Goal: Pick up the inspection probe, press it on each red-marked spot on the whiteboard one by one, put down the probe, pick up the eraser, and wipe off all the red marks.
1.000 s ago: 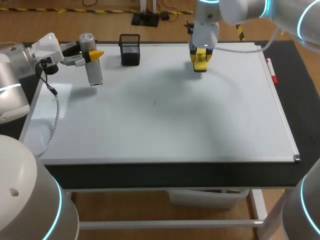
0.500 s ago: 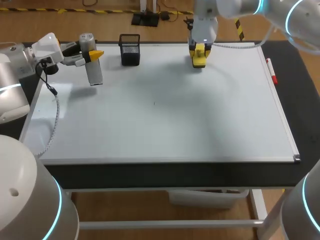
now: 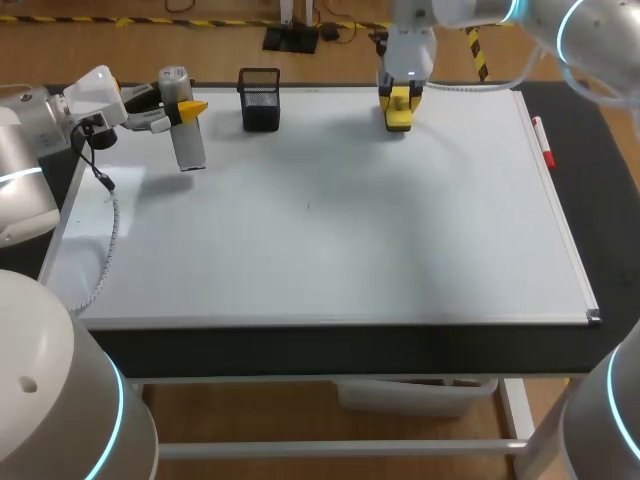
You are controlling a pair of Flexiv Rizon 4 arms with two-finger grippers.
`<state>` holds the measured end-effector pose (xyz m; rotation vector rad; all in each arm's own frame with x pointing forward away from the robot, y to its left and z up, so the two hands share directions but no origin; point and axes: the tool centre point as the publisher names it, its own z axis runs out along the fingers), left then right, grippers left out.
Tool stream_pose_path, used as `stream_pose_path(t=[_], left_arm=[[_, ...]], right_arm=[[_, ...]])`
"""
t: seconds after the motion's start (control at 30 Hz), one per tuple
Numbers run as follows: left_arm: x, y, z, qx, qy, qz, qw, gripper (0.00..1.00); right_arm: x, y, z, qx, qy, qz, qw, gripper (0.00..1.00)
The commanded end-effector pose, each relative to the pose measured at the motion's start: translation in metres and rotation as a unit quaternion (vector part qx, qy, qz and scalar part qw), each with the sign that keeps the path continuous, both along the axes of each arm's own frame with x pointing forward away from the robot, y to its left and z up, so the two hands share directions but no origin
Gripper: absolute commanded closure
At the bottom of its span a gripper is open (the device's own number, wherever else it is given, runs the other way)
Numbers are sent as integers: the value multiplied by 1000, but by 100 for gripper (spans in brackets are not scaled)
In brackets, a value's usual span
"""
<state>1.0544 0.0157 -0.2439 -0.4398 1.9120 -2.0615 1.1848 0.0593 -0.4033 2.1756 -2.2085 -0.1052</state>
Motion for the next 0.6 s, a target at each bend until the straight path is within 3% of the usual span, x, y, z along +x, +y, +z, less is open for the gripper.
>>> stream_pose_path(t=[0.03,0.6], left_arm=[[0,-1,0,-1,-1,1,1000,100],[0,-1,0,-1,-1,1,1000,100]], right_arm=[[8,0,-2,-1,18,1,1000,100],[7,0,-11,-7,20,5,1000,100]])
